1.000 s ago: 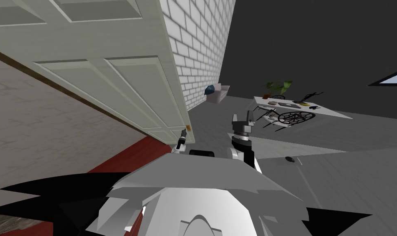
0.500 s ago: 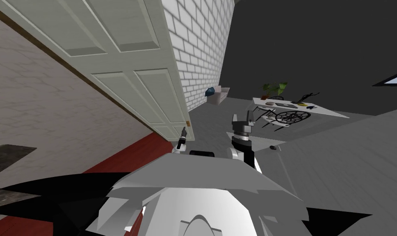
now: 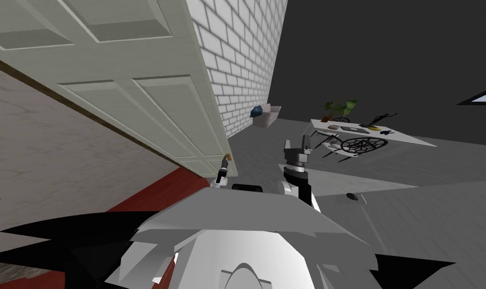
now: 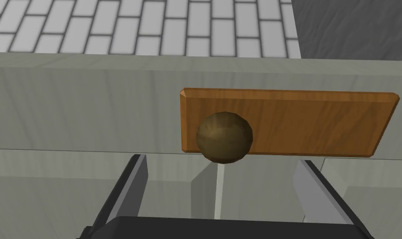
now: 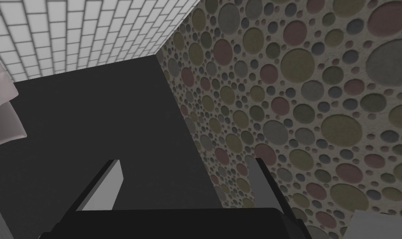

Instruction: Push the door open

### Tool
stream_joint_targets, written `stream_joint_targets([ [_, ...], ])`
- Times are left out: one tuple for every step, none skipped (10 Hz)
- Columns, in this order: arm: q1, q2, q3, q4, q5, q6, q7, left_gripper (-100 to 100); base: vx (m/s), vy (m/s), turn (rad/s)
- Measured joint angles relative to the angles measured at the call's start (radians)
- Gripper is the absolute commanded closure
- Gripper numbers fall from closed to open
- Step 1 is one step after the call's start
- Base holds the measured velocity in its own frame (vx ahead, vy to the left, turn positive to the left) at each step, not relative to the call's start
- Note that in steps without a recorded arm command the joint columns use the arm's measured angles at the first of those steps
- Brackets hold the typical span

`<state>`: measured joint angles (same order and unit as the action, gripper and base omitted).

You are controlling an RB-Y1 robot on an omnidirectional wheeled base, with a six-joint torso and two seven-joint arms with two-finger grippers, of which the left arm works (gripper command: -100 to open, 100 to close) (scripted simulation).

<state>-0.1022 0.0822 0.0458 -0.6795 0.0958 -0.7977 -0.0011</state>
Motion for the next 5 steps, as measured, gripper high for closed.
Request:
stream_joint_targets([
  [0.002, -0.001, 0.002, -0.002, 0.001, -0.003, -0.002, -100, 0.208, -0.009, -0.013],
  [0.006, -0.003, 0.003, -0.001, 0.001, -0.006, -0.003, -100, 0.080, -0.010, 0.013],
  [0.007, -0.003, 0.003, 0.000, 0.001, -0.007, -0.003, 100, -0.015, 0.002, -0.010],
  [0.006, -0.003, 0.003, -0.001, 0.001, -0.006, -0.003, 100, -0.030, 0.005, -0.010],
  [0.004, -0.002, 0.003, -0.001, 0.001, -0.006, -0.003, 100, -0.023, 0.003, -0.004],
])
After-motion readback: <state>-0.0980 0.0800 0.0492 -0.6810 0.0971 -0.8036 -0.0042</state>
